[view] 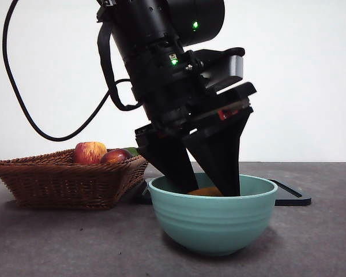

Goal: Pick up the wifruite, put it on the bowl, pick up the plate, put it on desk

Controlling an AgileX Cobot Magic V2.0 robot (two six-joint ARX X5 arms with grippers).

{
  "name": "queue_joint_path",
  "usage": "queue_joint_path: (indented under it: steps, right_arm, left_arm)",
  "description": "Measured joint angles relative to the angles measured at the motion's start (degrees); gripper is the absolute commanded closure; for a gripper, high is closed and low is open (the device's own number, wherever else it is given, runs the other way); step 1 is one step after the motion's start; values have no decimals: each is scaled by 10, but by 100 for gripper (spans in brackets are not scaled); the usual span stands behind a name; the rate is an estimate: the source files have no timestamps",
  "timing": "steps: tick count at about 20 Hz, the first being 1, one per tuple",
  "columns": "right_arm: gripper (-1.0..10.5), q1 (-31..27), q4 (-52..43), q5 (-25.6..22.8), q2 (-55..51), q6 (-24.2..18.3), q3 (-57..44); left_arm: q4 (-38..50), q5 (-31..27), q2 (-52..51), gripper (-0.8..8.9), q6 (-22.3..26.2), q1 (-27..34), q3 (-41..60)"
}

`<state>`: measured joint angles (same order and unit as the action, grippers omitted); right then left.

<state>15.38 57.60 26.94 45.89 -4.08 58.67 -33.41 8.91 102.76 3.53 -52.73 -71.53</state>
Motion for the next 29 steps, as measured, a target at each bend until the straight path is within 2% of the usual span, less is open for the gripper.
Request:
queue_joint_path:
  steps: [8, 14, 18, 22, 25, 29]
  right_arm:
    - [523, 0, 0, 0, 0, 0, 0]
    - [523, 0, 0, 0, 0, 0, 0]
    - [523, 0, 0, 0, 0, 0, 0]
    - [523, 0, 0, 0, 0, 0, 0]
    - [523, 0, 0, 0, 0, 0, 0]
    - [523, 0, 0, 0, 0, 0, 0]
  left_arm:
    - [1, 0, -140, 473, -30, 18, -24]
    - [-3, 0, -268, 473, -59, 103, -24]
    - [-30, 0, -328, 473, -62, 169, -21]
    - [-30, 5, -405, 473, -67, 209, 52]
    - [-34, 37, -464, 473, -75, 219, 132]
    - [-55, 133, -535, 473, -75, 219, 209]
